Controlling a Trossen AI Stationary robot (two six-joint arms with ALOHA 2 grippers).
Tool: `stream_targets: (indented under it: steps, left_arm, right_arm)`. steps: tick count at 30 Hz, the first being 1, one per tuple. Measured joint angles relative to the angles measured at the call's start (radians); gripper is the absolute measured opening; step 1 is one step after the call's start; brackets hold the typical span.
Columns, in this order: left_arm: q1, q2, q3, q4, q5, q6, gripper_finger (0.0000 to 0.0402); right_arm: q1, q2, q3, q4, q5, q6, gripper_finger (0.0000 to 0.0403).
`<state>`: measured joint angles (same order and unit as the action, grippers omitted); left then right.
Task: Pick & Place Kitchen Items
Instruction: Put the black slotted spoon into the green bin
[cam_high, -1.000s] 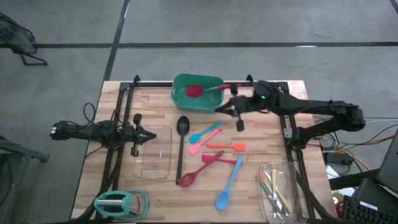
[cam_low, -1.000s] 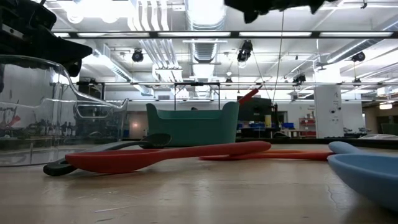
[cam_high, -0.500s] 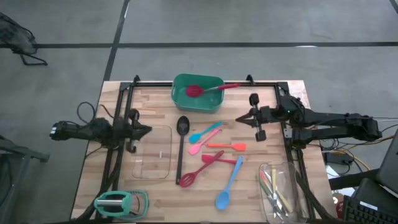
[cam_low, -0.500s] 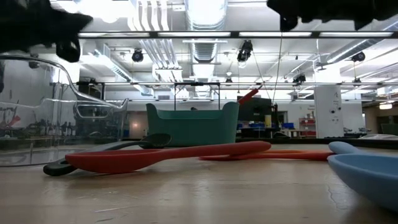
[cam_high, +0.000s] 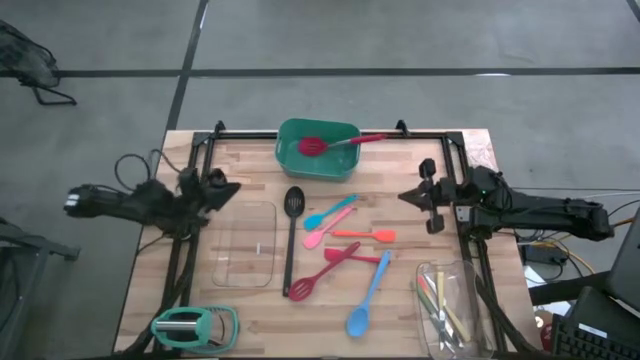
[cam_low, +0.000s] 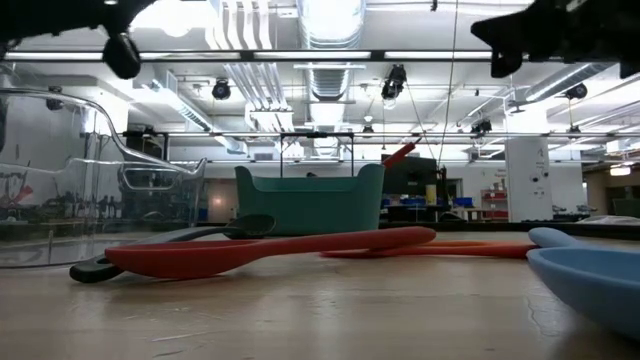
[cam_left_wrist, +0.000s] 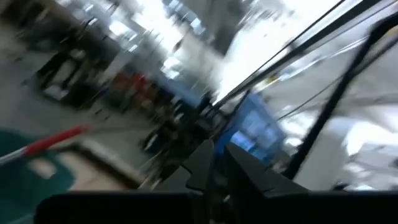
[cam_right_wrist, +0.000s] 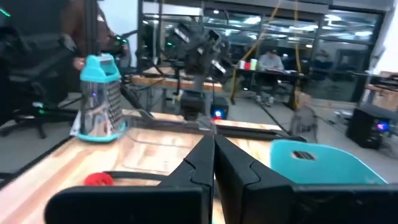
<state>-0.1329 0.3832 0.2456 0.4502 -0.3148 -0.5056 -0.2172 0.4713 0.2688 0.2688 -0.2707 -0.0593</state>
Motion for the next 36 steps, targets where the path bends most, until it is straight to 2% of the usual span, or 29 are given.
stream_targets:
  steps: [3,7,9,12,15,19,23,29,34,36]
  left_arm:
    - [0.000,0.189,0.151,-0.141,-0.060,-0.057,0.0077]
    - [0.001,0.410,0.395,-0.488,-0.122,-0.137,0.0125]
    - [0.001,0.506,0.507,-0.673,-0.134,-0.245,0.0146]
    - [0.003,0.646,0.635,-0.863,-0.145,-0.324,0.0165]
    - [0.003,0.750,0.727,-0.898,-0.148,-0.351,0.0169]
    - [0.002,0.884,0.788,-0.923,-0.033,-0.381,0.0170]
    - [0.004,0.972,0.860,-0.977,-0.008,-0.450,0.0170]
    - [0.006,1.110,0.987,-1.136,0.023,-0.459,0.0170]
    - [0.016,1.238,1.128,-1.433,0.015,-0.503,0.0170]
    - [0.016,1.280,1.169,-1.494,0.007,-0.540,0.0170]
  right_arm:
    - [0.002,-0.034,-0.029,-0.004,0.033,0.000,0.0008]
    - [0.002,-0.088,-0.062,-0.003,0.034,0.002,0.0008]
    - [0.001,-0.120,-0.081,-0.011,0.033,0.005,0.0008]
    - [0.001,-0.170,-0.098,-0.048,0.034,0.007,0.0008]
    - [0.001,-0.218,-0.095,-0.134,0.030,0.005,0.0008]
    - [0.001,-0.263,-0.095,-0.236,0.030,0.040,0.0008]
    - [0.001,-0.267,-0.095,-0.287,0.029,0.064,0.0009]
    - [0.001,-0.241,-0.095,-0.296,0.028,0.057,0.0009]
    - [0.001,-0.223,-0.095,-0.296,0.028,0.058,0.0009]
    - [0.001,-0.219,-0.095,-0.295,0.027,0.057,0.0009]
